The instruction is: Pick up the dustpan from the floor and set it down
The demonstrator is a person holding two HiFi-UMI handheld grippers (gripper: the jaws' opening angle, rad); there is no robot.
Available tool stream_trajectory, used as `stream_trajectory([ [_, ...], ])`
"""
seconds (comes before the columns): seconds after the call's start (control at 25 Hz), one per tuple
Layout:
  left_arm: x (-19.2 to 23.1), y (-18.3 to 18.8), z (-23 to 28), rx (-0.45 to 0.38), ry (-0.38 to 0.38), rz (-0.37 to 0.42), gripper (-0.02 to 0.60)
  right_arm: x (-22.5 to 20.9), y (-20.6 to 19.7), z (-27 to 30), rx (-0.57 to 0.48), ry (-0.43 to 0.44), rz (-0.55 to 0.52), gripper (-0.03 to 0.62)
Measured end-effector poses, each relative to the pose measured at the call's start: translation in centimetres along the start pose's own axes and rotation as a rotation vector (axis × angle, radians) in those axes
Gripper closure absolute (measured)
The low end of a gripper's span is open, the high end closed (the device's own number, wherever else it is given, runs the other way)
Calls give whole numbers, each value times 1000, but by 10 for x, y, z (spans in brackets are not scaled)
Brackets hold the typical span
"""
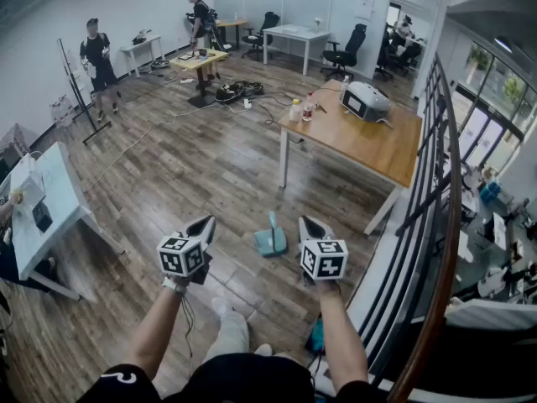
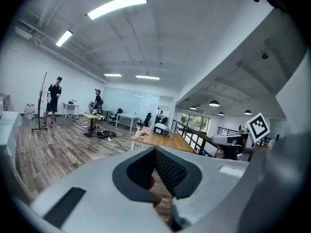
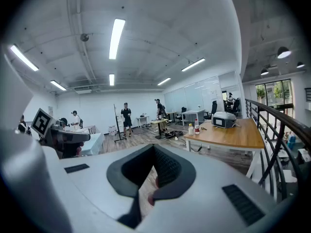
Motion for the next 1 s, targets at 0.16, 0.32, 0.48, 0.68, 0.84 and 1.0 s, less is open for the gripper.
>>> stream_trajectory([
  [0.16,8,2,5,4,1,0,584,2,5,10,-3,3,1,600],
  [0.32,20,0,10,10,9,13,584,4,6,22,-7,5,1,600],
  [0.48,32,-2,22,8,1,-8,584,1,6,39,-3,-5,13,600],
  [0.68,56,-1,51,24,11,11,584,-6,12,72,8,-9,15,600],
  [0.84,77,-1,85,22,-8,-17,584,-13,23,108,9,-13,14,600],
  [1.0,106,8,119,24,-25,-14,584,-16,39,148,14,-22,8,600],
])
Point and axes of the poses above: the fingertips, and each gripper's own axes: z forward along the fingers, x to its left, y out of its top, the point moved 3 cm from there along -z, backward along the fingers, and after that the axes turned 14 degrees about z, right-handed, at the moved point
